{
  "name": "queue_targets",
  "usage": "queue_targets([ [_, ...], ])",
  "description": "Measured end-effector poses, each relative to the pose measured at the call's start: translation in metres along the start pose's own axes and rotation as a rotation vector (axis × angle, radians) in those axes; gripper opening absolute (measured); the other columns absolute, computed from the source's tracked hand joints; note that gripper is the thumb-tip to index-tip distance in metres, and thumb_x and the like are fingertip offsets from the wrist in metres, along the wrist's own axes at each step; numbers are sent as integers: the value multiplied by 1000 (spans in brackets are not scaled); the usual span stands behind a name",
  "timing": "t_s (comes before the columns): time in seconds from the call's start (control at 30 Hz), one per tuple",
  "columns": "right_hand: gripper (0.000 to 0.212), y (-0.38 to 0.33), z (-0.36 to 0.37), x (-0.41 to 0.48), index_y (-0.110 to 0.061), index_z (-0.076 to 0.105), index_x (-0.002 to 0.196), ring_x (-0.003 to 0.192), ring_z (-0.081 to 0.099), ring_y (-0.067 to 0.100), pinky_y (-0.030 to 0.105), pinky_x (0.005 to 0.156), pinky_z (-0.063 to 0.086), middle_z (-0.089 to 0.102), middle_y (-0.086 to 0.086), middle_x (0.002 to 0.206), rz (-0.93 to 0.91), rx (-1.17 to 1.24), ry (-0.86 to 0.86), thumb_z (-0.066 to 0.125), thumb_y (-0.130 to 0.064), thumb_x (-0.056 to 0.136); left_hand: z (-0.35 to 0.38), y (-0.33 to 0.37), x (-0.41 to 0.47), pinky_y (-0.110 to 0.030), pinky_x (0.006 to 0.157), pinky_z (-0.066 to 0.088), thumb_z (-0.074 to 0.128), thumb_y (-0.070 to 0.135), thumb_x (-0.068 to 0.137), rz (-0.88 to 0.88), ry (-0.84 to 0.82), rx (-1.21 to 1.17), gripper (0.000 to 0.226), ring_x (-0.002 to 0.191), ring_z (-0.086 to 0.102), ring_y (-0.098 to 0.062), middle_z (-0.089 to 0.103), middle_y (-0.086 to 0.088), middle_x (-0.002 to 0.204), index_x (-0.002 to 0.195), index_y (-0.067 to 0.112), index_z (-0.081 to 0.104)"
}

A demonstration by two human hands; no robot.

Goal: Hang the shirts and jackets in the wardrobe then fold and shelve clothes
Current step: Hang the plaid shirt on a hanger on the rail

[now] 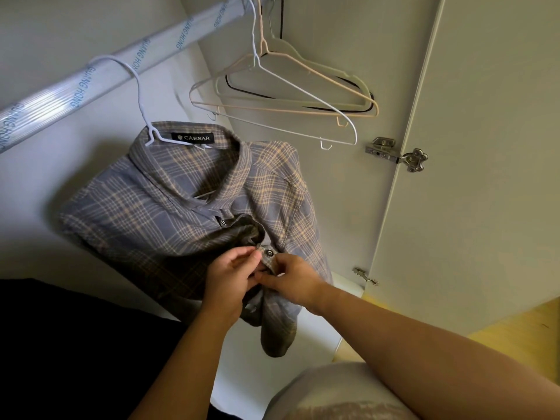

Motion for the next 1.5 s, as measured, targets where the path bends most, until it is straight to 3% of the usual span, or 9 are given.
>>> queue_targets([
  [0.2, 34, 8, -2, 1, -20, 56, 66, 40, 42, 2, 14, 41, 34, 49, -13, 47, 76, 188, 36, 64, -37, 95, -9, 1, 1, -27, 71, 59, 60, -1, 95, 48, 113, 53, 18, 86, 74, -17, 74, -11, 92, 95, 13, 71],
  [0.4, 27, 13, -13, 4, -9, 73, 82, 77, 69, 26, 40, 78, 58, 75, 16, 88, 139, 604, 102, 66, -31, 95, -13, -12, -2, -34, 76, 59, 66, -2, 87, 11, 74, 418, 24, 83, 70, -23, 73, -3, 83, 85, 21, 72],
  [0.57, 28, 15, -7, 6, -8, 70, 84, 84, 68, 30, 42, 82, 55, 72, 16, 88, 172, 835, 46, 64, -32, 97, 6, -34, -5, -38, 82, 59, 73, -3, 84, -73, -93, 376, 23, 86, 74, -16, 77, 3, 88, 93, 18, 70],
  [0.73, 17, 12, -1, 7, -5, 68, 99, 92, 58, 29, 36, 85, 51, 64, 19, 101, 178, 915, -58, 70, -20, 91, -3, -34, -1, -44, 75, 60, 71, 0, 87, -14, -3, 366, 18, 84, 74, -27, 77, -3, 84, 89, 17, 71],
  [0.9, 53, 14, 11, 5, -14, 65, 126, 113, 65, 24, 34, 101, 50, 72, 7, 114, 164, 623, -202, 76, 1, 76, -20, -29, 4, -48, 76, 61, 75, 5, 85, -7, 111, 245, 10, 83, 73, -32, 75, -11, 84, 91, 12, 70],
  [1.0, 16, 20, 0, 5, -20, 76, 94, 84, 68, 18, 30, 79, 58, 74, 0, 86, 134, 285, -64, 77, -9, 82, -21, -23, 4, -40, 76, 60, 71, 1, 88, 11, 146, 176, 10, 86, 74, -31, 75, -11, 87, 92, 10, 68],
  [1.13, 7, 20, -9, 6, -9, 73, 87, 81, 70, 28, 45, 84, 60, 74, 17, 91, 139, 417, 45, 78, -13, 84, -11, -21, 1, -31, 77, 60, 59, 7, 99, -57, 85, 29, 11, 92, 74, -25, 76, -14, 96, 100, 7, 70],
  [1.37, 6, 11, -6, 3, -4, 72, 87, 69, 69, 16, 25, 68, 57, 71, 4, 76, 91, 579, 27, 71, -9, 90, 2, -21, -5, -26, 77, 57, 55, -11, 94, -94, 14, -54, 25, 89, 72, -21, 74, -12, 99, 105, 7, 67],
  [1.5, 16, 14, -6, 3, 1, 72, 93, 73, 57, 24, 34, 71, 49, 66, 9, 81, 108, 522, 6, 71, -15, 91, 7, -28, -7, -23, 69, 59, 53, -6, 97, -173, -74, -85, 24, 89, 75, -20, 77, -11, 98, 105, 10, 69],
])
Point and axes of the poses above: each hand's wrist, its own x-axis towards the middle knuckle, its own z-axis out of the palm, y = z × x, the point moved 9 cm from there along x, towards the middle knuckle
